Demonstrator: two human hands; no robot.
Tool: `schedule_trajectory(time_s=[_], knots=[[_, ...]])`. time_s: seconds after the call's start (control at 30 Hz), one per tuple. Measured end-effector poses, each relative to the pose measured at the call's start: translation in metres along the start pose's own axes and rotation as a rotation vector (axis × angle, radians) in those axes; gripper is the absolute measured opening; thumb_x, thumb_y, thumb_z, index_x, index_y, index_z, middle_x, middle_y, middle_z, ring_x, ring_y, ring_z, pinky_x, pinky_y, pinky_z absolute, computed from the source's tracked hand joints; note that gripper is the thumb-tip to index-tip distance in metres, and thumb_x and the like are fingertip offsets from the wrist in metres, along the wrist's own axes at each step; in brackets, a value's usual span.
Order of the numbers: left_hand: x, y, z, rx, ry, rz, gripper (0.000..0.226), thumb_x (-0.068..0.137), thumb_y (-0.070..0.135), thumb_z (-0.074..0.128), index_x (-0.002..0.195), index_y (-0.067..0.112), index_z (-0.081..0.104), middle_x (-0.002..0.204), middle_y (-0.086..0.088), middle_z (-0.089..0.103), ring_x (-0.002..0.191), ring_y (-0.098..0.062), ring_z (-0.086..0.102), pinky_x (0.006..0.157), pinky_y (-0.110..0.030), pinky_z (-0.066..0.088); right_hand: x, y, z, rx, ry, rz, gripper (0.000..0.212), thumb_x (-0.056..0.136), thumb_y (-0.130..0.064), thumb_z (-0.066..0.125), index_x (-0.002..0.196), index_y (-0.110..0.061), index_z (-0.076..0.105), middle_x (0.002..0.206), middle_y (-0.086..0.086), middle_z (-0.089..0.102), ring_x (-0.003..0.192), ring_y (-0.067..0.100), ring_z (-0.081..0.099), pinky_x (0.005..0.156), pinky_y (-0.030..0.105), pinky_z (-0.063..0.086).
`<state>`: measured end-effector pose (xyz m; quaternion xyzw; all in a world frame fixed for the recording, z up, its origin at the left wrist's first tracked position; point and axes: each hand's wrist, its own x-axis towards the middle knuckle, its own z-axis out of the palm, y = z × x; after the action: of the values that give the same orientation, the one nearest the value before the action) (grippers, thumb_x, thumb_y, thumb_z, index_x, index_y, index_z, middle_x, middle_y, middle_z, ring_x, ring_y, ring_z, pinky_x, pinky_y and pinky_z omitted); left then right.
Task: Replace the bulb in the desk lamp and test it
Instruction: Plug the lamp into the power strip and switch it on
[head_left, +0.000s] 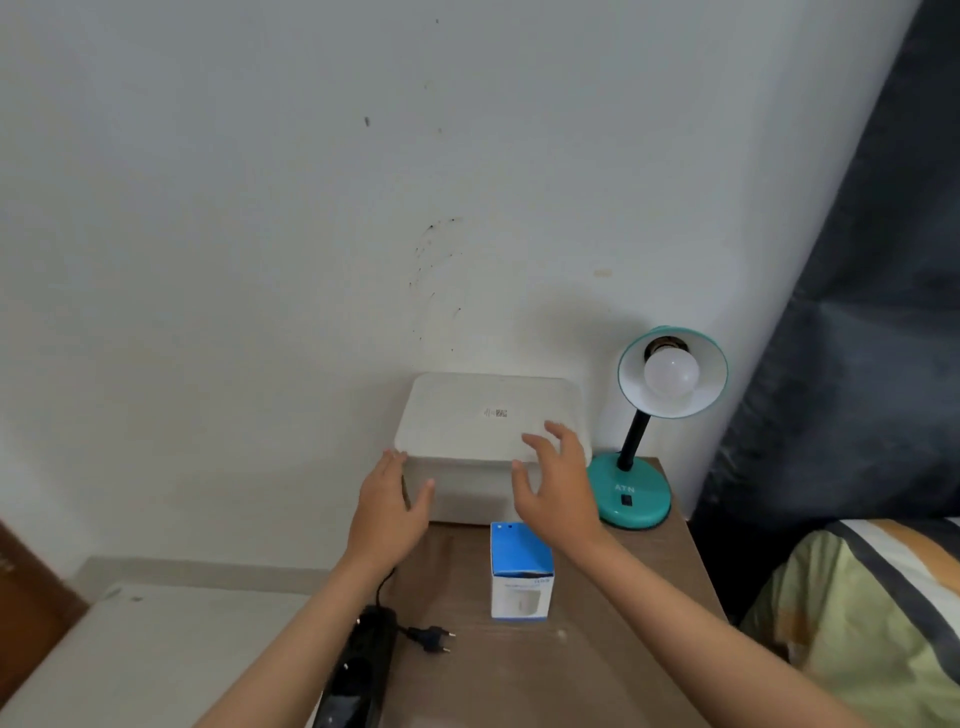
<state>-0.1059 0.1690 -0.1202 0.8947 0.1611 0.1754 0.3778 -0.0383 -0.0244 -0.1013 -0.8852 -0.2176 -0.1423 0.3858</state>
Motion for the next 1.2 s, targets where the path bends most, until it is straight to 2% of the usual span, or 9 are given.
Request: schedule_trajectory(time_s=[0.1,0.17,0.27,0.33,0.5,0.8,0.97,1.1,1.2], knots=[[-0.051,-0.021,-0.004,0.05,-0.005,-0.023,0.059,0.088,0.033,0.056,0.139,0.014,0.034,0.152,-0.01,0.027,0.141,-0.021,0.022,0.114,-0.035,0.022,-0.036,-0.016,0.011,0.033,-0.026,-0.191,0.032,0.086,-0.021,0.06,0.115,-0.009,0.058,0.127,0.011,0.051,0.126,0.022,0.043,0.103,0.025,0.036],[-0.085,-0.039,-0.007,0.111,-0.031,-0.063,0.06,0.087,0.034,0.058,0.139,0.014,0.034,0.152,-0.01,0.026,0.141,-0.022,0.022,0.113,-0.034,0.023,-0.058,-0.026,0.02,0.027,-0.057,-0.308,0.029,0.083,-0.019,0.062,0.11,-0.009,0.061,0.112,0.008,0.06,0.11,0.018,0.054,0.091,0.023,0.046],[-0.127,-0.064,-0.012,0.177,-0.046,-0.118,0.06,0.083,0.037,0.06,0.135,0.018,0.038,0.148,-0.01,0.033,0.136,-0.026,0.028,0.11,-0.037,0.029,-0.086,-0.034,0.038,-0.001,-0.149,-0.403,0.022,0.08,-0.016,0.062,0.101,-0.009,0.063,0.092,0.006,0.063,0.088,0.02,0.058,0.07,0.03,0.052],[-0.147,-0.072,-0.012,0.191,-0.058,-0.151,0.06,0.083,0.037,0.06,0.135,0.017,0.037,0.145,-0.01,0.036,0.134,-0.026,0.031,0.108,-0.036,0.031,-0.1,-0.034,0.052,-0.042,-0.256,-0.358,0.021,0.082,-0.018,0.06,0.1,-0.009,0.063,0.091,0.007,0.061,0.088,0.024,0.056,0.07,0.038,0.052],[-0.172,-0.077,-0.005,0.154,-0.02,-0.164,0.058,0.088,0.034,0.054,0.137,0.007,0.036,0.142,-0.008,0.039,0.131,-0.021,0.036,0.108,-0.029,0.031,-0.115,-0.035,0.08,-0.235,-0.458,-0.242,0.026,0.082,-0.027,0.058,0.101,-0.009,0.06,0.102,0.01,0.056,0.099,0.027,0.052,0.077,0.039,0.047],[-0.172,-0.078,-0.001,0.13,0.031,-0.161,0.059,0.088,0.035,0.053,0.137,0.008,0.036,0.143,-0.005,0.039,0.131,-0.018,0.034,0.106,-0.025,0.031,-0.118,-0.04,0.103,-0.3,-0.474,-0.218,0.02,0.085,-0.025,0.054,0.094,-0.009,0.062,0.102,0.01,0.055,0.095,0.025,0.053,0.076,0.034,0.046],[-0.171,-0.081,-0.002,0.054,0.078,-0.158,0.057,0.083,0.032,0.06,0.132,0.009,0.043,0.136,-0.004,0.047,0.125,-0.016,0.042,0.102,-0.025,0.036,-0.115,-0.048,0.105,0.022,-0.366,-0.024,0.009,0.079,-0.024,0.063,0.078,-0.017,0.058,0.081,0.002,0.058,0.073,0.015,0.054,0.063,0.03,0.048],[-0.17,-0.083,-0.003,-0.026,0.113,-0.171,0.055,0.078,0.027,0.067,0.127,0.009,0.05,0.129,-0.004,0.054,0.119,-0.016,0.049,0.102,-0.032,0.043,-0.107,-0.065,0.102,0.371,-0.291,0.23,0.013,0.074,-0.016,0.073,0.074,-0.02,0.061,0.069,-0.005,0.062,0.063,0.005,0.057,0.059,0.014,0.048],[-0.169,-0.082,-0.004,-0.059,0.128,-0.182,0.055,0.076,0.025,0.07,0.125,0.008,0.052,0.125,-0.005,0.057,0.115,-0.017,0.052,0.101,-0.034,0.045,-0.105,-0.072,0.107,0.4,-0.323,0.292,0.015,0.072,-0.014,0.076,0.072,-0.018,0.062,0.068,-0.005,0.063,0.061,0.004,0.057,0.058,0.011,0.047]])
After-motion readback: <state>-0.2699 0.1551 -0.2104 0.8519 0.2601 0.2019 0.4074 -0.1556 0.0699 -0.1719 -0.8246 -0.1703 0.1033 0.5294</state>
